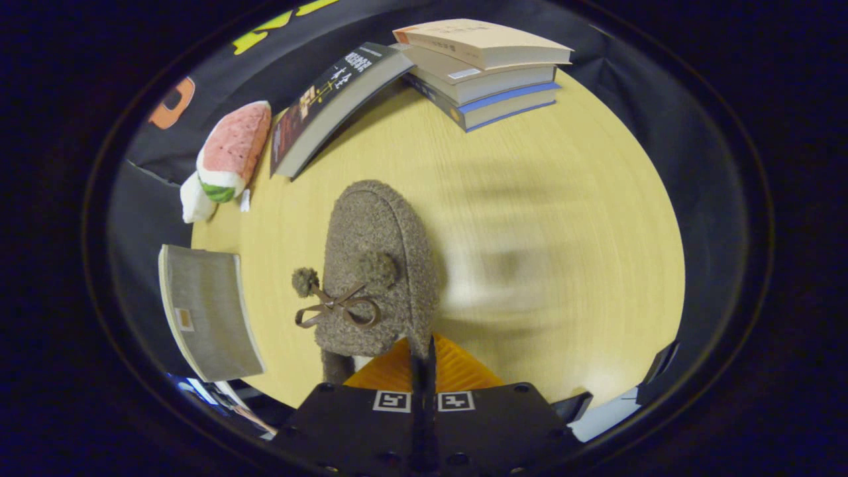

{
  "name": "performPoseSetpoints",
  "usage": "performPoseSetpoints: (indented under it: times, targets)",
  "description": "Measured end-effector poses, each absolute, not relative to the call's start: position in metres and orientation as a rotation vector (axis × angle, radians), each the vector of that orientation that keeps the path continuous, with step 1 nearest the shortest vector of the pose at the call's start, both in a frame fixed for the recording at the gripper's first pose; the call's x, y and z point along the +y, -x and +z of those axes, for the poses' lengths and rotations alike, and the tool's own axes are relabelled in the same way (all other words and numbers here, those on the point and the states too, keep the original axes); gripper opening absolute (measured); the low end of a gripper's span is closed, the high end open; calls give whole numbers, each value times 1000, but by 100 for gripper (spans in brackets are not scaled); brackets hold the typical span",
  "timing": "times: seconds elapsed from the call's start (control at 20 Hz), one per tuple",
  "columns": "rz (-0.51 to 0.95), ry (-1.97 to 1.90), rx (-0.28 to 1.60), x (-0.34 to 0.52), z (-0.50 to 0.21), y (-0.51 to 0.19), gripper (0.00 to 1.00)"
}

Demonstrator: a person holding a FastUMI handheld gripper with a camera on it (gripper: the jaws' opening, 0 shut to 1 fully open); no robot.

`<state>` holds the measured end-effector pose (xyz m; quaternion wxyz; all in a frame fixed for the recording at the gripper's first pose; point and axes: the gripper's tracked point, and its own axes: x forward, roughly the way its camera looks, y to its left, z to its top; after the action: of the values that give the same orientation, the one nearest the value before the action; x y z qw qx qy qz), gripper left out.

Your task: Open the storage box then place both shoes into the box .Put the left shoe in first, then the right shoe, with the right side of both shoes facing outward in a uniform manner.

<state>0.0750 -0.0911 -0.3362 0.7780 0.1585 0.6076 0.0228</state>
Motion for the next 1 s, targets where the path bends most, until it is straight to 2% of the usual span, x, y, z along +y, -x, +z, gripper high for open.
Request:
performPoseSetpoints:
  times: [0.25,0.5,1.0]
  targets:
    - [90,-427,1274,-38,-274,-61,0]
    - [191,-415,1251,39,-220,-54,0]
    - [353,-390,1255,215,-163,-30,0]
